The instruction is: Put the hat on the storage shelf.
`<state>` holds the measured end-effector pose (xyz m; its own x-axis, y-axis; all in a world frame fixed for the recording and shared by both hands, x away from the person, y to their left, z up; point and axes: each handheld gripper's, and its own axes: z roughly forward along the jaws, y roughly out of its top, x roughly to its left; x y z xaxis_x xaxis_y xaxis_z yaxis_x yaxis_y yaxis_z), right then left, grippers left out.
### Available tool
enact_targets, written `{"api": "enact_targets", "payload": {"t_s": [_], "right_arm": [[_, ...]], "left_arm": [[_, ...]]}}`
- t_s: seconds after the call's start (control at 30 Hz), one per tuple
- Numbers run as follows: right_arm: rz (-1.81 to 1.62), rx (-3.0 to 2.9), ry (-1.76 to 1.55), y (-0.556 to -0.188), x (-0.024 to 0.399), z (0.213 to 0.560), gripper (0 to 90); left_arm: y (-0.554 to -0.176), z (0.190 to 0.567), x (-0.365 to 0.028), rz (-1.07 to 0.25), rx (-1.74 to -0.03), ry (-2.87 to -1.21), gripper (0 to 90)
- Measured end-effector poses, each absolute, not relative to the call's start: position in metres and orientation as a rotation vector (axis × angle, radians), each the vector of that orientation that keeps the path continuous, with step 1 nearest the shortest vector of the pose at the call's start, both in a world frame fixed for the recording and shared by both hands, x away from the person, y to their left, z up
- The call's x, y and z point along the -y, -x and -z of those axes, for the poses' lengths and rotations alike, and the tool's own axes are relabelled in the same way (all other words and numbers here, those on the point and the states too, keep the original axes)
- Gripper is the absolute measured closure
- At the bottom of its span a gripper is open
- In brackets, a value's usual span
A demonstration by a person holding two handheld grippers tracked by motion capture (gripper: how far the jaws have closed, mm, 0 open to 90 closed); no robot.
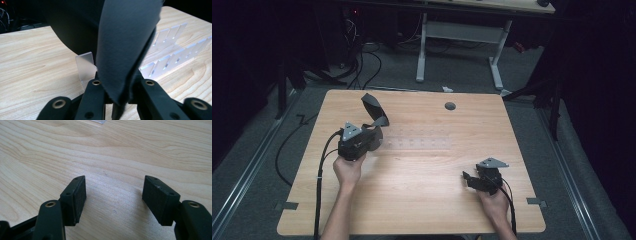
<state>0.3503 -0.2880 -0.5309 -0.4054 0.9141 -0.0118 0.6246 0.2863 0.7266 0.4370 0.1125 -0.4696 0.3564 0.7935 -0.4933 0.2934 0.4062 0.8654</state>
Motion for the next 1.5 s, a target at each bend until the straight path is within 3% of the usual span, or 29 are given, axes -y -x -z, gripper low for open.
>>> {"api": "enact_targets", "payload": {"t_s": [0.3, 0.6, 1.5], "right_arm": [[-0.908, -2.133, -1.379, -0.35, 0.288, 0.531, 35.9], [-0.906, -2.133, -1.378, -0.35, 0.288, 0.531, 35.9], [-0.906, -2.133, -1.378, -0.35, 0.288, 0.531, 35.8]], "left_arm": [[-0.429, 0.465, -0.117, -0.508, -1.22, -1.143, 58.8], [-0.419, 0.461, -0.129, -0.488, -1.239, -1.139, 50.2], [-0.389, 0.457, -0.142, -0.449, -1.241, -1.139, 46.9]]}}
